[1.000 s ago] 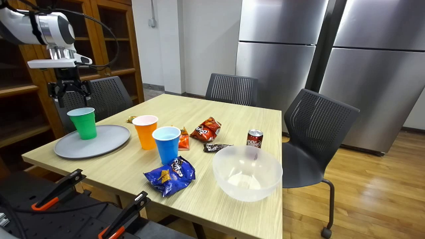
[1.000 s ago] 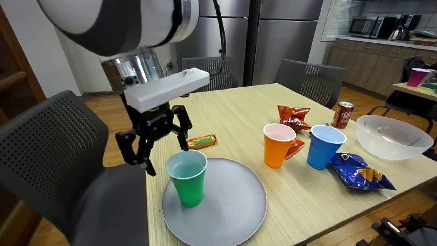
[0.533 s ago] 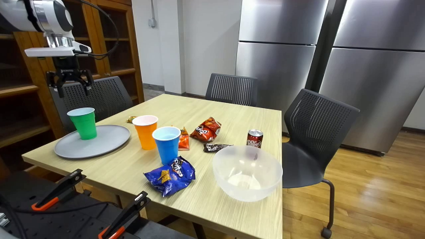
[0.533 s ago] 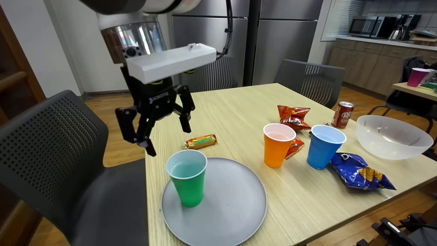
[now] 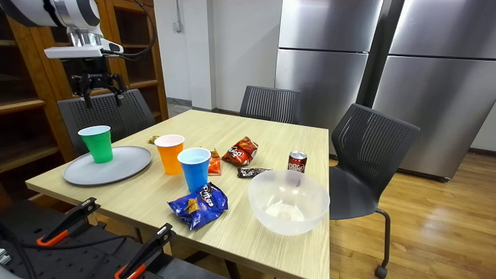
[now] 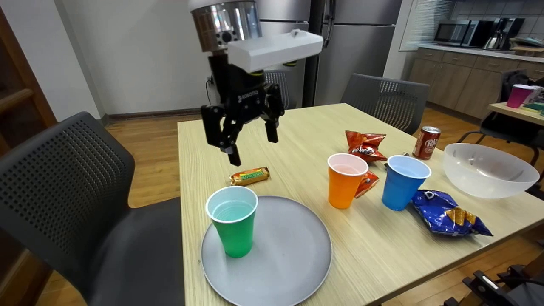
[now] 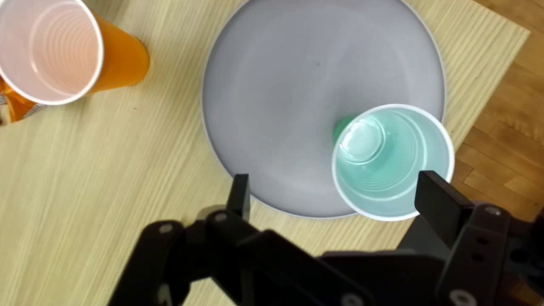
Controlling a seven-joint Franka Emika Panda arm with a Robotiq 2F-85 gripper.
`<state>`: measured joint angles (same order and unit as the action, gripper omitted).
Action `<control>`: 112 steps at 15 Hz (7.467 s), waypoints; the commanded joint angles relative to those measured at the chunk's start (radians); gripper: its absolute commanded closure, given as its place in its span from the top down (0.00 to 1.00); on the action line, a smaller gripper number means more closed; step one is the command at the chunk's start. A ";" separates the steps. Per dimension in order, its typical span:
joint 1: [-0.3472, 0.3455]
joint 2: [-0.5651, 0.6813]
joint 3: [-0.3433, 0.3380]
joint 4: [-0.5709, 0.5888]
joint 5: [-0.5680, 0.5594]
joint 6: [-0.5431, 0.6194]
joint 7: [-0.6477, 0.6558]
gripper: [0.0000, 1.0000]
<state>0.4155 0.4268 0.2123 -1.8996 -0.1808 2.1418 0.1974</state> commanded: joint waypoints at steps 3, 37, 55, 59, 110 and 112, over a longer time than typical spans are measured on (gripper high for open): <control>-0.113 -0.119 -0.015 -0.168 0.036 0.086 -0.089 1.00; -0.180 0.015 -0.139 -0.145 0.048 0.194 0.069 1.00; -0.180 0.138 -0.157 -0.078 0.084 0.179 0.091 0.75; -0.179 0.122 -0.154 -0.090 0.089 0.182 0.089 0.52; -0.032 0.155 -0.070 0.030 0.082 0.135 0.087 0.01; -0.026 0.169 -0.072 0.045 0.080 0.129 0.088 0.01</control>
<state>0.3763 0.5689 0.1417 -1.9098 -0.0985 2.3238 0.2705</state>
